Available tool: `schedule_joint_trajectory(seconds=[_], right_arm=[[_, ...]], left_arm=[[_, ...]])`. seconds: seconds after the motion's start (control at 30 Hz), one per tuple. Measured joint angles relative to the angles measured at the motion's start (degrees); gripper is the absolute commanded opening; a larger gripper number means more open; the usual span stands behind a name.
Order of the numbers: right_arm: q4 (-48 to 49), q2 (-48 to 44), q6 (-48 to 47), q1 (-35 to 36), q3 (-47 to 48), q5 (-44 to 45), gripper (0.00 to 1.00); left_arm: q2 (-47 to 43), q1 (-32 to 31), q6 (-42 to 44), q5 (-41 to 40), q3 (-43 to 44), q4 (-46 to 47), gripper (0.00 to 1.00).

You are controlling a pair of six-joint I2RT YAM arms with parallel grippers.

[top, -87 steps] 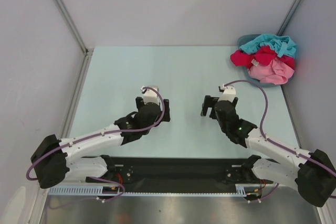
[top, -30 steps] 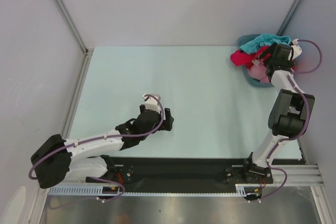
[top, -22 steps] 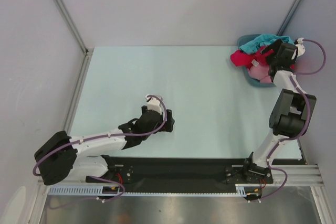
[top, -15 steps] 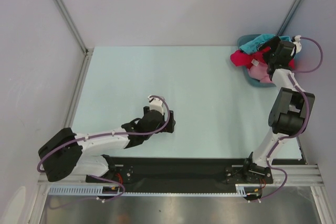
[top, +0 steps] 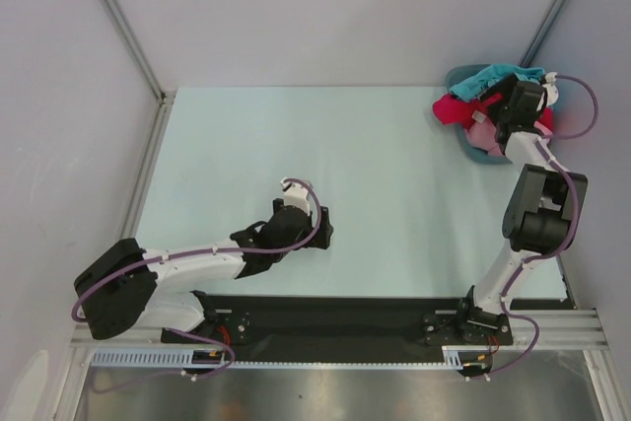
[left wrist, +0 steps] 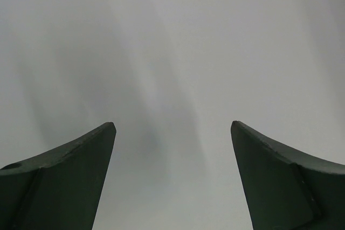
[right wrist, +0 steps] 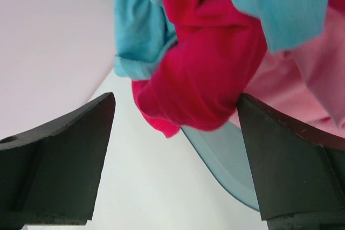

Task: Fold and stack the t-shirts
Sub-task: Grab the tshirt from the pile

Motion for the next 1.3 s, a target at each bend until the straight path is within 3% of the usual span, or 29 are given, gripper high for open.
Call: schedule_joint_trajectory(seconds=[0.6, 0.7, 0.73, 0.8, 0.93, 1.0, 1.03, 1.1, 1.3], right_arm=[[-1.2, 0.0, -0.4, 1.2, -3.0, 2.7, 0.96], [-0.8, 0.0, -0.8, 1.0, -3.0, 2.7, 0.83], [-0.8, 0.0, -1.0, 1.0, -2.9, 2.7, 0.70], [-0.8, 0.0, -1.4, 0.9, -2.5, 2.5, 0.61], [-0.8, 1.4, -1.5, 0.5, 0.3, 2.4, 0.66], [-0.8, 2.6, -2.1, 0.3, 2.3, 2.4, 0.46], [-0.8, 3.1, -2.6, 0.3, 3.1, 2.4, 0.18], [-0.8, 4.0, -2.7, 0.2, 4.3, 2.4, 0.00], [-0.5, 4.7, -2.3, 0.2, 4.6, 2.3, 0.00]], left_arm=[[-0.4, 0.0, 0.0, 0.2, 0.0, 0.2, 0.94], [-0.4, 0.0, 0.0, 0.2, 0.0, 0.2, 0.95], [-0.4, 0.0, 0.0, 0.2, 0.0, 0.2, 0.94], [-0.4, 0.0, 0.0, 0.2, 0.0, 0.2, 0.94], [-0.4, 0.0, 0.0, 0.2, 0.0, 0.2, 0.94], [-0.4, 0.0, 0.0, 0.2, 0.0, 0.2, 0.94], [-0.4, 0.0, 0.0, 0.2, 0.0, 0.2, 0.94], [-0.4, 0.0, 0.0, 0.2, 0.0, 0.2, 0.94], [-0.4, 0.0, 0.0, 0.1, 0.0, 0.1, 0.94]])
